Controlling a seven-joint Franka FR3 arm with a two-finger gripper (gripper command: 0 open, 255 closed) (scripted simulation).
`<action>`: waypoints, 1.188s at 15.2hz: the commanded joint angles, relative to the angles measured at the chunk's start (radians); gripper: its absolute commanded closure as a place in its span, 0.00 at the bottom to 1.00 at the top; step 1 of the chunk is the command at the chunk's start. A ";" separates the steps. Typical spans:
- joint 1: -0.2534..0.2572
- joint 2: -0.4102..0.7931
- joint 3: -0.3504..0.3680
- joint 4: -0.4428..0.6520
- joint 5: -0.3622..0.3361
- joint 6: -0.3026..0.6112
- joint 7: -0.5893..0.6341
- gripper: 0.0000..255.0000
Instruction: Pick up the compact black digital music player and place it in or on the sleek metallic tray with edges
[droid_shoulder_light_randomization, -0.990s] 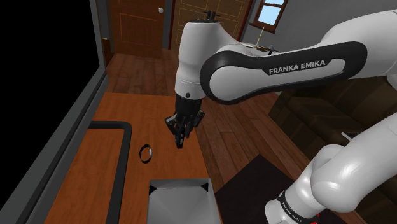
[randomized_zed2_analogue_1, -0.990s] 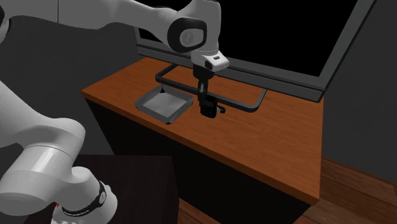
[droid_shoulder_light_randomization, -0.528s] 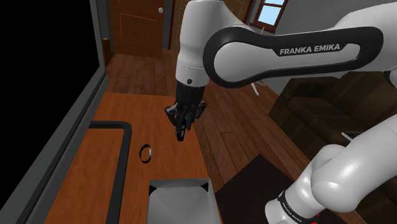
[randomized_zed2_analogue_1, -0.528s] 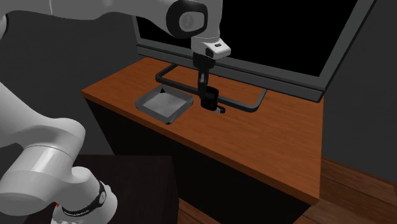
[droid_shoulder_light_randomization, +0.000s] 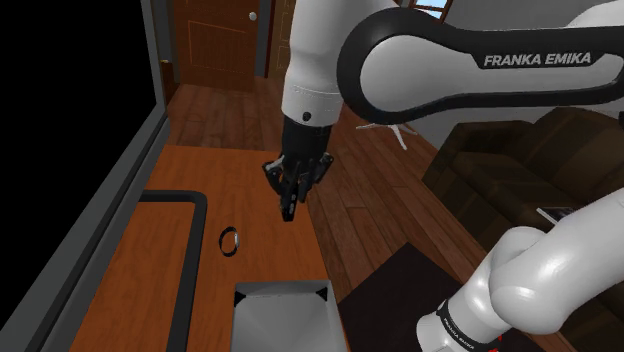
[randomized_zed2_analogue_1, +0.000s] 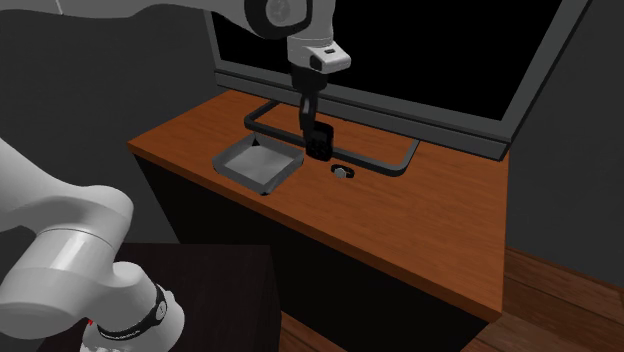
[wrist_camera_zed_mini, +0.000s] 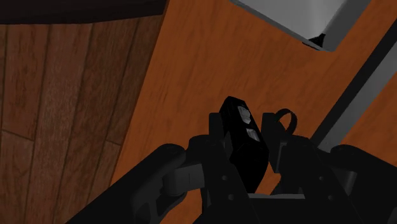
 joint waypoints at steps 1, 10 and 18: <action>0.020 -0.031 0.020 -0.019 0.021 -0.007 0.032 1.00; 0.112 -0.135 0.127 -0.045 0.109 -0.053 0.202 1.00; 0.160 -0.158 0.217 -0.056 0.154 -0.040 0.320 1.00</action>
